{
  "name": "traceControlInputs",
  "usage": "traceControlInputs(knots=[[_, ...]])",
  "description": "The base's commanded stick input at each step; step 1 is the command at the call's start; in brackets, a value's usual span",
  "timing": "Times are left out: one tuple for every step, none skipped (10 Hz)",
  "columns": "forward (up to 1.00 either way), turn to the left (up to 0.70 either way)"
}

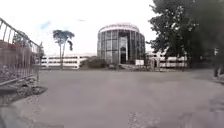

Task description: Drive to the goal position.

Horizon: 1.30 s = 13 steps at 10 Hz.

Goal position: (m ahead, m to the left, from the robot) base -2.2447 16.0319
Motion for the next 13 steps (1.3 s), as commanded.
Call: traceControlInputs(knots=[[0.70,0.00],[0.70,0.00],[0.70,0.00],[0.70,0.00],[0.70,0.00],[0.70,0.00],[0.70,0.00],[0.70,0.00],[0.70,0.00],[0.70,0.19],[0.70,0.35],[0.70,0.35],[0.70,0.35]])
